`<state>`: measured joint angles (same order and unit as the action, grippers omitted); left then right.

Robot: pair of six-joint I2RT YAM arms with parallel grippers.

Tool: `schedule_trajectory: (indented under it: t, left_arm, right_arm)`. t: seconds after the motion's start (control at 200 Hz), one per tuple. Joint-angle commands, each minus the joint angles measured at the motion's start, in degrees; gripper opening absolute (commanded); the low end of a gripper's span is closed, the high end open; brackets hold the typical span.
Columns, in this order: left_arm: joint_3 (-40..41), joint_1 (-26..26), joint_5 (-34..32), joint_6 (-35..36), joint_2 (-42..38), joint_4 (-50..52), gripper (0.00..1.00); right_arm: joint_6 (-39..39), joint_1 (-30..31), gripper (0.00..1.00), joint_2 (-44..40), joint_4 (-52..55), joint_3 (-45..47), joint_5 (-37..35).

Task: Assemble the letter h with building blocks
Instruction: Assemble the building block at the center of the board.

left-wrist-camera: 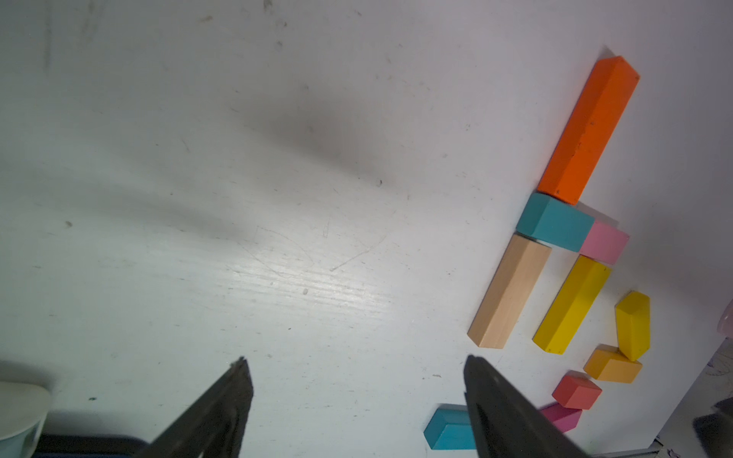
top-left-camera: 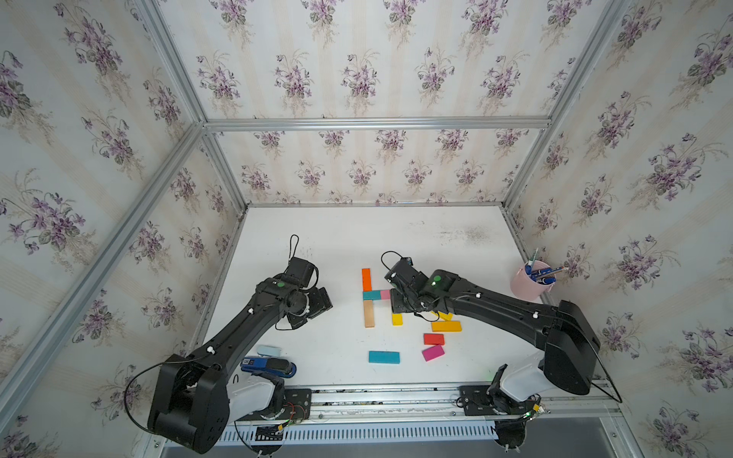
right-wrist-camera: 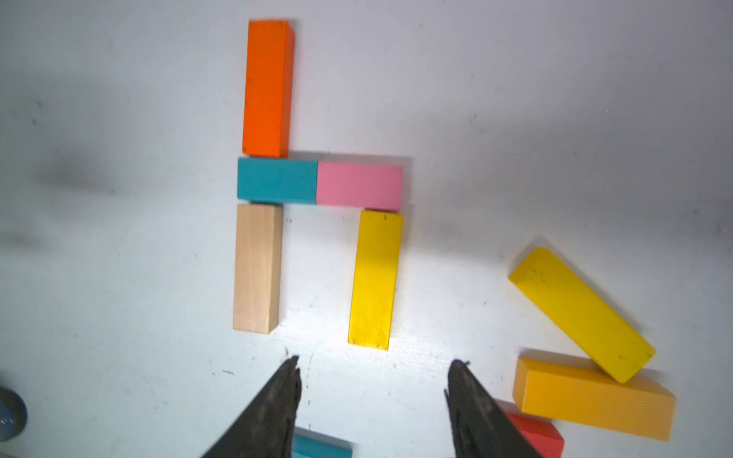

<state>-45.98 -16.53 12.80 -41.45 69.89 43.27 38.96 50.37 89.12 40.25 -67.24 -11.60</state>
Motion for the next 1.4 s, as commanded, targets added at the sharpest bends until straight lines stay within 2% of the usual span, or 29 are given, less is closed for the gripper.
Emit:
schedule_trajectory:
  t: [0.0,0.235,0.5,1.394]
  left_arm:
    - [-0.86,0.01,-0.66,0.37,-0.21,0.33,0.86]
    - [-1.35,0.07,-1.02,0.41,0.2,0.58,0.86]
    - [-0.96,0.02,-1.12,0.56,0.4,0.25,0.86]
    - [0.27,0.01,-1.11,0.59,0.82,-0.46,0.86]
  right_arm:
    - [-2.45,-3.56,0.61,3.72,0.37,-3.07,0.59]
    - [-4.87,-12.3,0.59,16.93,-3.26,-10.61,5.51]
    - [-8.1,-13.45,0.59,25.01,-3.57,-15.68,7.1]
    - [-8.45,-12.09,0.56,25.78,-5.93,-10.72,7.14]
